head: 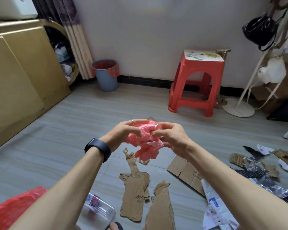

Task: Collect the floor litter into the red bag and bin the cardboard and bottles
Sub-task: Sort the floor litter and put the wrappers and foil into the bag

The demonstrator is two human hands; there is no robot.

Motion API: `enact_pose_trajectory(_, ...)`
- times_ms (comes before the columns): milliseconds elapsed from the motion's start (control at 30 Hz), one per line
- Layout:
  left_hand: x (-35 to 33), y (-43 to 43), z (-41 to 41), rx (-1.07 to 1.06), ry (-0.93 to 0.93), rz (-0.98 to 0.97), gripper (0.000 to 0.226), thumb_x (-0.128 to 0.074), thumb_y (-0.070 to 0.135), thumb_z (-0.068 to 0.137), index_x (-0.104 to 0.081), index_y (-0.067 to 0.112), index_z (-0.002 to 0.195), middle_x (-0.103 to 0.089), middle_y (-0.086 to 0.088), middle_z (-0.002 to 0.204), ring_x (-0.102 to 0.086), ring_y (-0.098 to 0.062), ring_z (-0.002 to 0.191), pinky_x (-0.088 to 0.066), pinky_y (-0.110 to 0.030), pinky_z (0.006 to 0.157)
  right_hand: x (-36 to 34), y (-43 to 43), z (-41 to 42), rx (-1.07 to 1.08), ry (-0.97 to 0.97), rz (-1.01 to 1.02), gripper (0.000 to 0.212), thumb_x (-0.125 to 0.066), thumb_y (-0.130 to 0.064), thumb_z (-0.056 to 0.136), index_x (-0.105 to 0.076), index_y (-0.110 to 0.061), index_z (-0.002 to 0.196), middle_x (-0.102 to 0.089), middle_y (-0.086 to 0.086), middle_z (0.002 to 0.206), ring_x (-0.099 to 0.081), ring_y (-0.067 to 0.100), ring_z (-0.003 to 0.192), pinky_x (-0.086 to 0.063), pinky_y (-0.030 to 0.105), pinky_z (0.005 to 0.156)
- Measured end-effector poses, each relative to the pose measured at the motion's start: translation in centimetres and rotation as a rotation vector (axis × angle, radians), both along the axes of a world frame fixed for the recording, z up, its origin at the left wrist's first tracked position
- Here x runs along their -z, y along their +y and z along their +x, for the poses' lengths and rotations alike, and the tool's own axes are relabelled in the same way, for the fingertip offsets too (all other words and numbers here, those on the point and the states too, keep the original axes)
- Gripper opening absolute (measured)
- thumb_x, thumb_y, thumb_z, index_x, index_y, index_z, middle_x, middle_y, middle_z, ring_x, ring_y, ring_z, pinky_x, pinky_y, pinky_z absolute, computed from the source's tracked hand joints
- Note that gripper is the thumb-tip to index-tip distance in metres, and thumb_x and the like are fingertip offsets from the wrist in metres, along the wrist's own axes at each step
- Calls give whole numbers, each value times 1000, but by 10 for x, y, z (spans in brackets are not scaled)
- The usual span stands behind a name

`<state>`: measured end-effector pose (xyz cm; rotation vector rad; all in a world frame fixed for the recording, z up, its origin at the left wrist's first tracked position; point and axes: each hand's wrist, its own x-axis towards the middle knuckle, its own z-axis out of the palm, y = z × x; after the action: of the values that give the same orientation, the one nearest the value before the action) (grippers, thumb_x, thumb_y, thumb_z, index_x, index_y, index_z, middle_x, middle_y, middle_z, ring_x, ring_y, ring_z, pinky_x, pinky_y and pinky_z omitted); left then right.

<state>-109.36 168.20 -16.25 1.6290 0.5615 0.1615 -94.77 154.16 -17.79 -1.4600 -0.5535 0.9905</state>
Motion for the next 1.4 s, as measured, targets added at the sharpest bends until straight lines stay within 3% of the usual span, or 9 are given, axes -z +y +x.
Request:
enact_pose_trajectory(300, 5, -4, 5, 86, -35, -169, 80, -78, 4, 69, -52, 28, 141, -70, -14, 120, -67, -32, 111, -53, -45, 98, 2, 0, 4, -52, 156, 61, 39, -70, 17, 75, -74, -3, 108, -69, 16, 90, -66, 29, 75, -57, 37, 70)
enact_pose_trajectory(533, 6, -11, 8, -46, 53, 363, 70, -93, 17, 61, -67, 28, 126, -73, 10, 106, -70, -9, 99, -58, -28, 88, 6, 0, -1, 6, -200, 28, 34, -70, 17, 70, -72, -9, 92, -69, 12, 100, -66, 24, 76, -61, 51, 78)
enact_pose_trajectory(667, 9, -9, 10, -140, 1, 588, 64, -94, 28, 57, -71, 27, 117, -63, 6, 107, -65, -11, 98, -56, -30, 89, 5, -1, 6, -19, -74, 42, 67, -84, -3, 72, -60, -35, 125, -53, 0, 133, -64, 23, 113, -61, 45, 82)
enact_pose_trajectory(733, 10, -8, 10, -138, -23, 673, 65, -94, 33, 58, -72, 22, 118, -62, 7, 109, -63, -11, 98, -56, -30, 88, 5, -5, 7, -125, -58, 16, 74, -86, -16, 76, -52, -44, 135, -56, -5, 134, -68, 24, 112, -59, 46, 90)
enact_pose_trajectory(900, 15, -9, 7, -83, -25, 801, 57, -92, 39, 58, -73, 30, 111, -53, 13, 116, -61, -10, 101, -57, -34, 85, 6, 0, -5, -64, -49, 77, 47, -85, -7, 76, -66, -15, 118, -66, 17, 119, -73, 31, 98, -61, 42, 85)
enact_pose_trajectory(1100, 4, -3, -4, -38, 38, 610, 55, -91, 38, 62, -67, 34, 112, -23, 11, 151, -37, -10, 132, -48, -26, 95, 4, 7, -10, 45, -120, 92, 32, -78, 16, 69, -73, -5, 93, -73, 10, 98, -73, 27, 85, -62, 40, 82)
enact_pose_trajectory(1200, 3, -1, -14, -27, 41, 592, 65, -86, 52, 58, -59, 41, 116, -54, 5, 128, -54, -14, 121, -52, -34, 96, 3, 13, -14, 31, -57, 88, 34, -72, 22, 68, -74, -3, 91, -74, 19, 94, -73, 33, 80, -62, 38, 79)
enact_pose_trajectory(1300, 3, 3, -25, -56, 79, 579, 57, -85, 47, 67, -55, 47, 115, -49, 10, 103, -40, -20, 121, -50, -30, 90, 3, 23, -21, 17, 47, 90, 32, -70, 25, 68, -74, 2, 89, -74, 22, 89, -73, 35, 78, -62, 35, 74)
enact_pose_trajectory(1400, 0, 7, -41, -76, 70, 574, 53, -85, 50, 64, -56, 46, 108, -67, 2, 97, -67, -19, 97, -61, -36, 75, 5, 35, -34, -37, 96, 82, 28, -73, 23, 68, -73, 6, 90, -74, 26, 96, -73, 40, 85, -62, 38, 79)
